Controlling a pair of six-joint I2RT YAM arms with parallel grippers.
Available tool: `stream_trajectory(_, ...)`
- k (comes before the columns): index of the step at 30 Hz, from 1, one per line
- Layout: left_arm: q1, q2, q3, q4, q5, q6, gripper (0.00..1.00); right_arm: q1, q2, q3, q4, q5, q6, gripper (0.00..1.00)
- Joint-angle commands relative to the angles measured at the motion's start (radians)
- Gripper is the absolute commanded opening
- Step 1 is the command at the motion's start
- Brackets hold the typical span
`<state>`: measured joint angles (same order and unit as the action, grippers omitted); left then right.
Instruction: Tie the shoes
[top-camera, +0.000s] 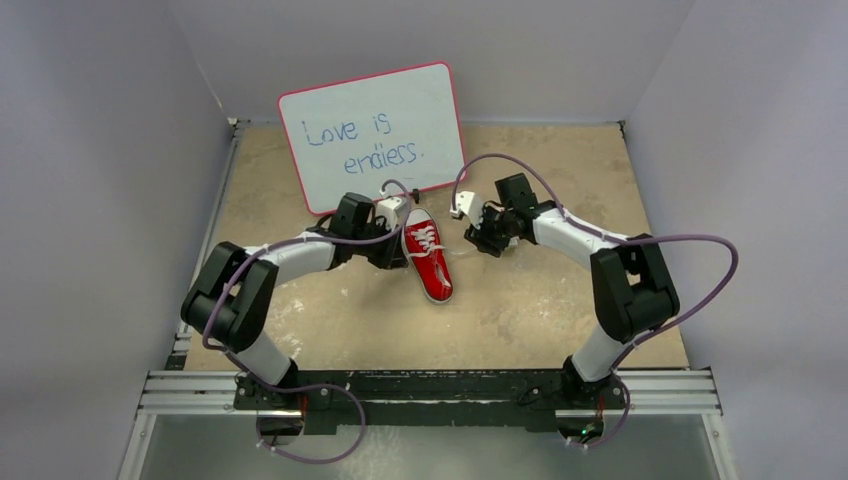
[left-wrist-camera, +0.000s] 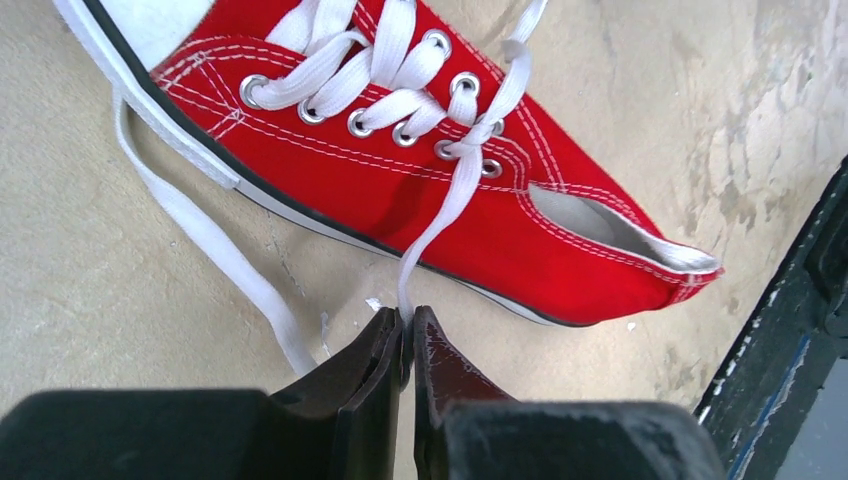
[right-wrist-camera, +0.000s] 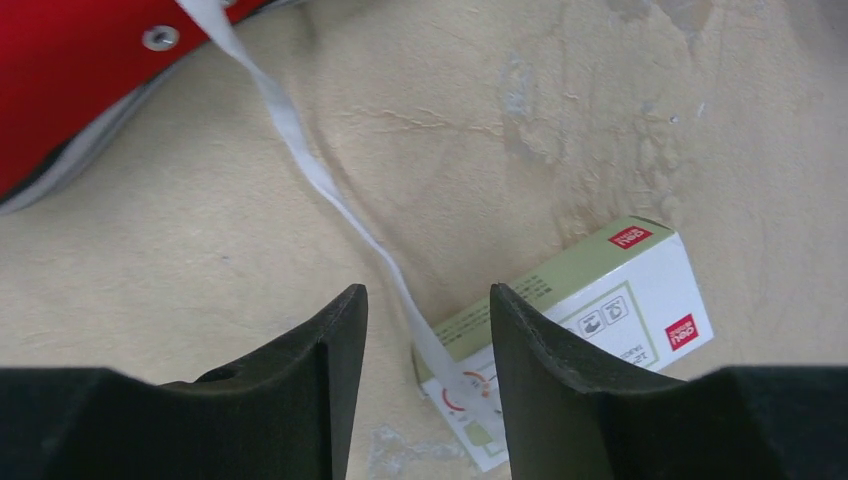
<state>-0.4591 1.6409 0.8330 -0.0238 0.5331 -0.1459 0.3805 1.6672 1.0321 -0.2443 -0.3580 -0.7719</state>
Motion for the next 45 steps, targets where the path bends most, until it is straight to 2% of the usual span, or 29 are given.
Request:
stream_trajectory(1,-0.001,-0.076,-0.019,0.081,-0.014,-0.088,0.08,0.015,0.024,0.013,0.063,0.126,-0.022,0.49)
stream_trajectory(10,0.0,-0.094,-0.022,0.095,-0.003,-0.128,0.06,0.022,0.033,-0.01,0.09,0.125,-0.005,0.46)
stream_trajectory(12,0.0,-0.099,-0.022,0.11,-0.005,-0.145,0.05,0.021,0.037,-0.012,0.099,0.126,0.006,0.43)
stream_trajectory(13,0.0,-0.101,-0.021,0.116,-0.007,-0.153,0.04,0.023,0.037,-0.016,0.106,0.128,0.018,0.36)
stream_trajectory(15,-0.001,-0.11,-0.019,0.129,-0.011,-0.175,0.02,0.022,0.033,-0.013,0.102,0.131,0.062,0.13)
stream_trajectory(17,-0.004,-0.128,-0.024,0.151,-0.013,-0.207,0.0,0.023,0.006,0.0,0.088,0.148,0.15,0.0)
stream_trajectory(20,-0.032,-0.161,-0.032,0.174,-0.035,-0.244,0.0,0.021,-0.038,0.051,-0.014,0.112,0.367,0.0)
stream_trajectory(23,-0.046,-0.178,-0.048,0.209,-0.051,-0.313,0.0,0.022,-0.063,0.103,-0.105,0.046,0.501,0.0)
stream_trajectory(25,-0.05,-0.186,-0.061,0.228,-0.057,-0.361,0.0,0.022,-0.085,0.101,-0.138,-0.065,0.617,0.0)
stream_trajectory(28,-0.052,-0.208,-0.064,0.191,-0.117,-0.411,0.0,0.021,-0.105,0.092,-0.116,-0.103,0.839,0.0)
stream_trajectory(31,-0.052,-0.235,-0.052,0.133,-0.178,-0.459,0.0,0.021,-0.081,0.135,-0.197,-0.178,0.964,0.0)
stream_trajectory(33,-0.052,-0.234,-0.038,0.118,-0.168,-0.505,0.0,0.02,-0.072,0.126,-0.196,-0.258,0.999,0.0)
stream_trajectory(37,-0.055,-0.215,-0.063,0.175,-0.151,-0.555,0.0,0.017,-0.07,0.082,-0.171,-0.282,1.049,0.01)
stream_trajectory(41,-0.055,-0.206,-0.054,0.166,-0.17,-0.56,0.0,0.017,-0.048,0.084,-0.197,-0.276,0.994,0.02)
stream_trajectory(45,-0.055,-0.239,-0.088,0.186,-0.159,-0.567,0.0,0.042,-0.046,0.051,-0.164,-0.372,0.98,0.02)
